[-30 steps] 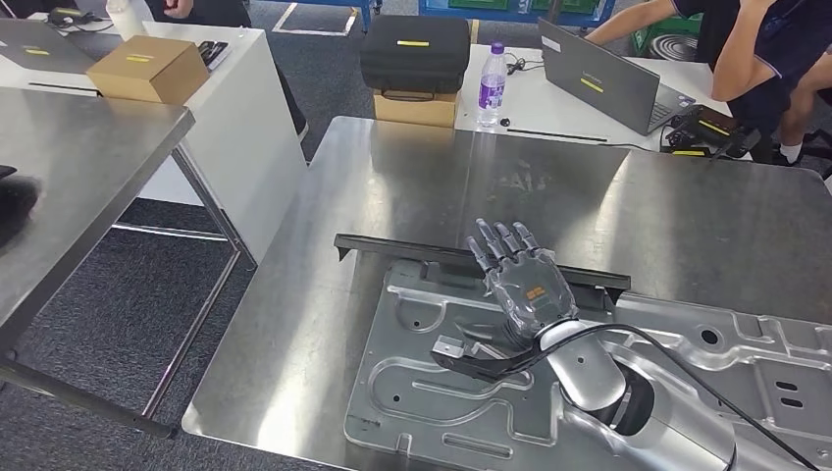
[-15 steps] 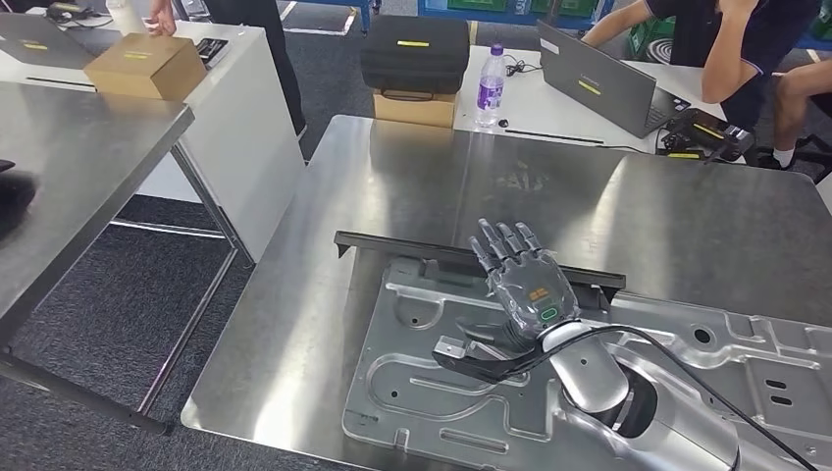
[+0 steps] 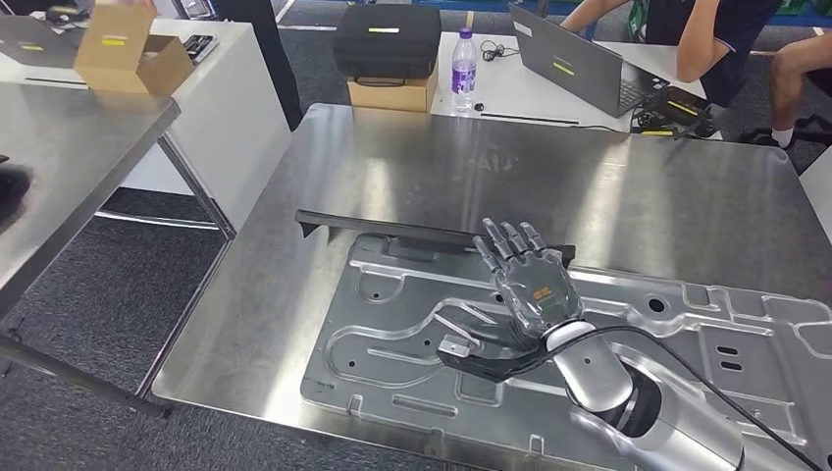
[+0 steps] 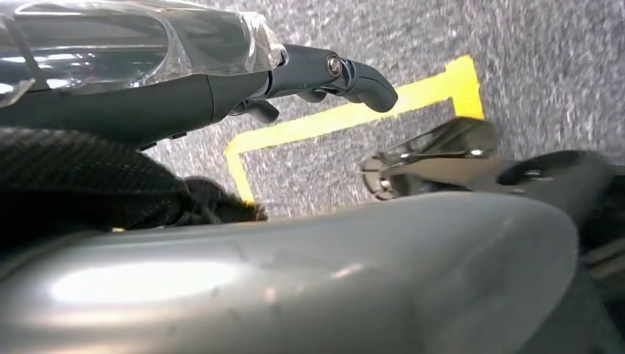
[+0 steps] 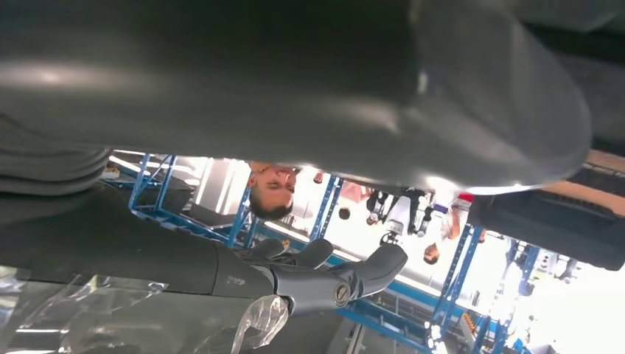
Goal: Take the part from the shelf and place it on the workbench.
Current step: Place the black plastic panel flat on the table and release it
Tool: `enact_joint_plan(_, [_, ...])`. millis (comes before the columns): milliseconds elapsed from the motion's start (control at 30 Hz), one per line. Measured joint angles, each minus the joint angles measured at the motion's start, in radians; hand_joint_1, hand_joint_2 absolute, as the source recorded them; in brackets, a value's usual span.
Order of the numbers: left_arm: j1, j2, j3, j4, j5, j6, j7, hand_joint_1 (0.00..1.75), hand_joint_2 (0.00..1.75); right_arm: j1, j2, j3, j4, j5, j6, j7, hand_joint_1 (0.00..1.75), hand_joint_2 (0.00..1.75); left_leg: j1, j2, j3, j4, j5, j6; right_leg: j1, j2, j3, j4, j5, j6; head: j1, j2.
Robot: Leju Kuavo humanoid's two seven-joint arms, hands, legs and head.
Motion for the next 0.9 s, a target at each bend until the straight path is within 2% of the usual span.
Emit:
enact_joint_plan(67, [0.003,0.000,0.000,0.000,-0.001,0.000,0.001,0.00,0.00,-0.001,0.000,-0.001,0.000,0.000,0.000,0.000,0.00,0.00,-0.016,0.000,0.101,-0.152,0.041,0.031,0.008,0.000,-0.010,0.000,0.013,0.000,0.000,0.000])
enact_joint_plan(100, [0.005,0.001,0.000,0.000,-0.002,0.000,0.001,0.00,0.00,-0.001,0.000,-0.001,0.000,0.000,0.000,0.000,0.00,0.00,-0.023,0.000,0.135,-0.211,0.052,0.042,0.008,-0.002,-0.014,-0.001,0.020,0.003,0.000,0.000])
enact_joint_plan(133, [0.007,0.001,0.000,0.000,-0.002,-0.001,0.001,0.00,0.00,-0.001,0.000,-0.002,0.000,0.000,0.000,0.000,0.00,0.00,-0.029,-0.001,0.153,-0.248,0.055,0.050,0.006,-0.005,-0.016,-0.003,0.027,0.009,0.000,0.000])
enact_joint_plan(167, [0.009,0.001,-0.001,0.000,-0.002,-0.001,0.001,0.00,0.00,-0.001,0.001,-0.002,0.000,0.000,0.000,0.000,0.00,0.00,-0.033,0.000,0.155,-0.262,0.057,0.054,0.004,-0.007,-0.019,-0.007,0.036,0.016,0.000,0.000])
enact_joint_plan(233, [0.010,0.000,-0.001,0.000,-0.002,-0.001,0.001,0.00,0.00,-0.001,0.000,-0.002,0.000,0.000,0.000,0.000,0.00,0.00,-0.032,0.000,0.147,-0.281,0.085,0.058,0.001,-0.008,-0.023,-0.017,0.047,0.028,-0.001,0.000])
enact_joint_plan(267, [0.010,0.000,-0.001,0.000,-0.002,-0.001,0.001,0.00,0.00,-0.001,0.000,-0.003,0.000,0.000,0.000,0.000,0.00,0.00,-0.029,0.000,0.143,-0.294,0.102,0.061,0.001,-0.008,-0.028,-0.010,0.033,0.033,-0.001,0.000])
enact_joint_plan(300, [0.009,-0.001,-0.001,0.000,-0.002,-0.001,0.001,0.00,0.00,-0.002,0.000,-0.003,0.000,0.000,0.000,0.000,0.00,0.00,-0.024,0.001,0.137,-0.306,0.120,0.063,0.002,-0.007,-0.039,0.017,-0.002,0.037,-0.001,0.000])
enact_joint_plan(367, [0.007,-0.002,-0.001,0.000,-0.002,-0.001,0.001,0.00,0.00,-0.002,-0.001,-0.004,0.000,0.000,0.000,0.001,0.00,0.00,-0.020,0.003,0.117,-0.313,0.145,0.063,-0.002,-0.007,-0.071,0.133,-0.103,0.046,0.002,0.000])
enact_joint_plan(400, [0.007,-0.003,-0.001,0.000,-0.002,-0.001,0.001,0.00,0.00,-0.001,-0.002,-0.004,0.000,0.000,0.000,0.001,0.00,0.00,-0.019,0.004,0.104,-0.312,0.156,0.060,-0.006,-0.007,-0.083,0.198,-0.137,0.052,0.002,0.000])
enact_joint_plan(433, [0.007,-0.003,-0.001,0.000,-0.002,-0.001,0.001,0.00,0.00,0.000,-0.002,-0.004,0.001,0.000,0.000,0.000,0.00,0.00,-0.019,0.006,0.090,-0.309,0.165,0.057,-0.010,-0.007,-0.085,0.243,-0.148,0.059,0.003,0.000])
enact_joint_plan(467, [0.006,-0.003,-0.001,0.000,-0.002,-0.001,0.000,0.00,0.00,0.000,-0.002,-0.003,0.001,0.000,0.000,0.000,0.00,0.00,-0.018,0.007,0.075,-0.305,0.174,0.054,-0.014,-0.008,-0.073,0.258,-0.137,0.066,0.003,0.000])
enact_joint_plan(500, [0.005,-0.003,-0.001,0.000,-0.002,-0.001,0.000,0.00,0.00,0.000,-0.002,-0.003,0.001,0.000,0.000,0.000,0.00,0.00,-0.016,0.009,0.060,-0.299,0.182,0.050,-0.018,-0.008,-0.041,0.234,-0.111,0.072,0.003,0.000])
enact_joint_plan(533, [0.004,-0.003,-0.001,0.000,-0.001,0.000,0.000,0.00,0.00,-0.001,-0.002,-0.003,0.000,0.000,-0.001,0.000,0.00,0.00,-0.015,0.009,0.045,-0.289,0.188,0.045,-0.022,-0.008,0.009,0.177,-0.088,0.077,0.003,0.000])
enact_joint_plan(567, [0.002,-0.003,0.000,0.000,-0.001,0.000,0.000,0.00,0.00,-0.002,-0.002,-0.004,0.000,0.000,-0.001,0.000,0.00,0.00,-0.015,0.009,0.029,-0.278,0.193,0.039,-0.024,-0.008,0.067,0.101,-0.080,0.079,0.003,0.000])
enact_joint_plan(600, [0.001,-0.003,0.000,0.000,-0.001,0.001,0.000,0.00,0.00,-0.003,-0.002,-0.004,0.000,0.000,-0.002,0.001,0.00,0.00,-0.016,0.009,0.017,-0.267,0.198,0.033,-0.024,-0.007,0.112,0.036,-0.081,0.075,0.001,0.000])
enact_joint_plan(633, [0.000,-0.004,0.000,0.000,0.000,0.002,0.000,0.00,0.00,-0.004,-0.001,-0.005,0.000,0.000,-0.003,0.000,0.00,0.00,-0.017,0.009,0.008,-0.259,0.204,0.027,-0.022,-0.006,0.140,-0.009,-0.089,0.068,0.000,0.000])
enact_joint_plan(667, [0.000,-0.004,0.000,0.000,0.000,0.003,0.000,0.00,0.00,-0.005,-0.001,-0.006,0.000,0.000,-0.004,0.000,0.00,0.00,-0.017,0.008,0.001,-0.255,0.211,0.021,-0.018,-0.005,0.147,-0.028,-0.095,0.058,-0.002,0.000])
enact_joint_plan(733, [0.001,-0.005,0.000,0.000,0.001,0.005,0.000,0.00,0.00,-0.005,0.000,-0.005,0.000,-0.004,-0.006,-0.001,0.00,0.00,-0.010,0.007,-0.010,-0.252,0.221,0.007,-0.016,-0.008,0.130,-0.028,-0.082,0.034,-0.004,0.000])
enact_joint_plan(767, [0.001,-0.005,0.000,0.000,0.001,0.005,0.000,0.00,0.00,-0.005,0.000,-0.004,0.000,-0.006,-0.006,-0.002,0.00,0.00,-0.006,0.006,-0.020,-0.238,0.203,0.001,-0.016,-0.009,0.120,-0.027,-0.071,0.023,-0.005,0.000])
enact_joint_plan(800, [0.000,-0.005,0.000,0.000,0.001,0.006,0.001,0.00,0.00,-0.005,0.000,-0.004,0.000,-0.009,-0.006,-0.002,0.00,0.00,-0.003,0.005,-0.034,-0.204,0.165,-0.005,-0.019,-0.010,0.108,-0.028,-0.059,0.011,-0.005,0.000])
enact_joint_plan(867, [-0.001,-0.005,0.000,0.000,0.001,0.006,0.001,0.00,0.00,-0.006,0.001,-0.003,0.000,-0.013,-0.007,-0.003,0.00,0.00,0.002,0.005,-0.070,-0.079,0.054,-0.017,-0.022,-0.010,0.077,-0.028,-0.033,-0.001,-0.005,0.000])
enact_joint_plan(900, [-0.003,-0.005,0.000,0.000,0.001,0.006,0.001,0.00,0.00,-0.005,0.002,-0.003,0.000,-0.016,-0.007,-0.003,0.00,0.00,0.005,0.005,-0.084,-0.010,0.015,-0.022,-0.022,-0.010,0.061,-0.028,-0.021,-0.003,-0.005,0.000])
